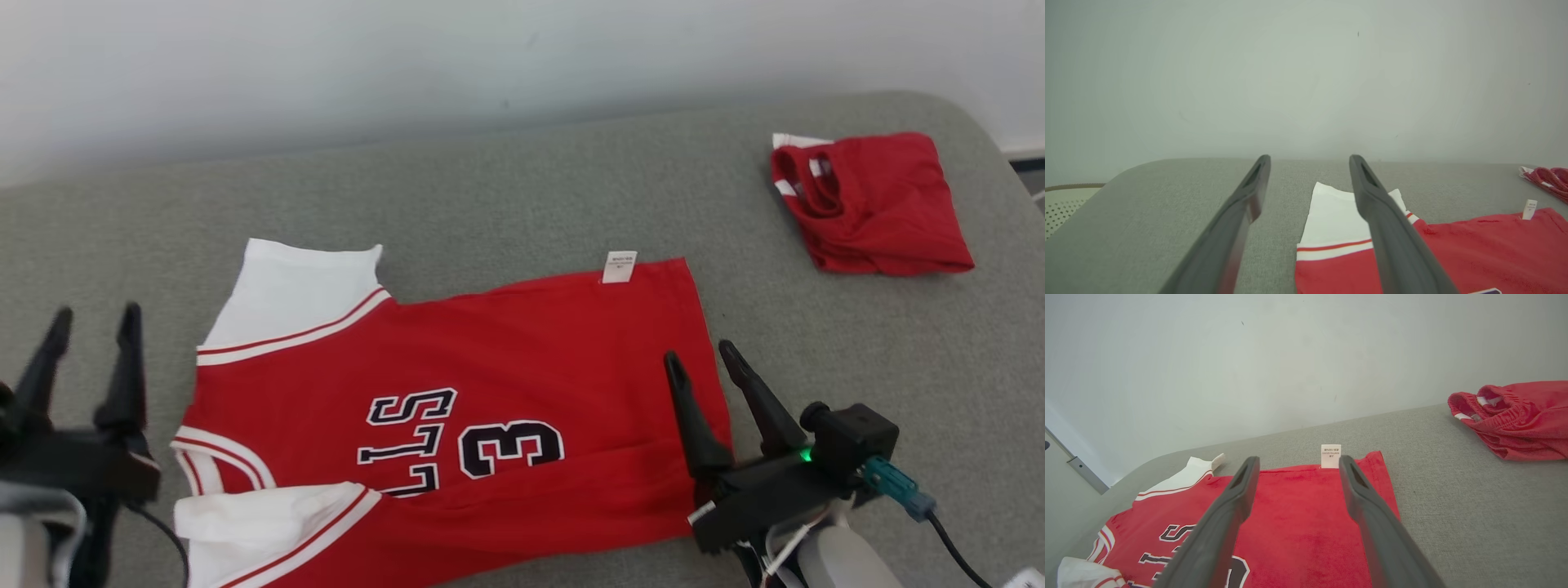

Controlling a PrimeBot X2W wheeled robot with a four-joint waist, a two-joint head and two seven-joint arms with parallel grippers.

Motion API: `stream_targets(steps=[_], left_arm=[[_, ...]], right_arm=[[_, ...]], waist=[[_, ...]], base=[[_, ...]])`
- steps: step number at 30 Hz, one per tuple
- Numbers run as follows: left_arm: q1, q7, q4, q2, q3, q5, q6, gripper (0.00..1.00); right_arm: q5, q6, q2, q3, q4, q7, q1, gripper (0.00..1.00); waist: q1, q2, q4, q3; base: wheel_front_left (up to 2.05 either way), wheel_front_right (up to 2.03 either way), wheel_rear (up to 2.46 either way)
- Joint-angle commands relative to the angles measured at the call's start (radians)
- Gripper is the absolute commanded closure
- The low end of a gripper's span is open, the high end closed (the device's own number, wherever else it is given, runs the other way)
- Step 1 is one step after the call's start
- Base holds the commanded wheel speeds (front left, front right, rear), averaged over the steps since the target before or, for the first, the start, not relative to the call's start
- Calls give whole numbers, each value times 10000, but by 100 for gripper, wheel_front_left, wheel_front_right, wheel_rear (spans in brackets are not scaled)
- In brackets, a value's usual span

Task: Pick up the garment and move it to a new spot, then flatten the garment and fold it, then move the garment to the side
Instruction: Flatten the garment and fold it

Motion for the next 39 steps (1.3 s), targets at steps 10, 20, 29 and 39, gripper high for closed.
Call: stream_targets(steps=[10, 20, 29, 39], left_arm=[[-2288, 1168, 1375, 1921, -1291, -1733, -15, 0], [-3537, 1394, 2971, 2874, -2598, -2768, -17, 0], [-4419, 1585, 4332, 3379, -3314, -3120, -18, 0], [-4888, 1434, 5032, 3456, -4272, -3538, -18, 100]], right_arm=[[-155, 4, 483, 466, 445, -389, -1430, 0], [-57, 4, 782, 725, 763, -545, -2037, 0], [-176, 4, 914, 677, 513, -543, -2067, 0], [-312, 4, 939, 628, 528, -544, -2080, 0]], waist=[[-1, 0, -1573, 1861], [-1, 0, -2220, 2419], [-1, 0, -2648, 2750], [-1, 0, -2619, 2699]], base=[[0, 0, 0], [0, 0, 0], [0, 0, 0], [0, 0, 0]])
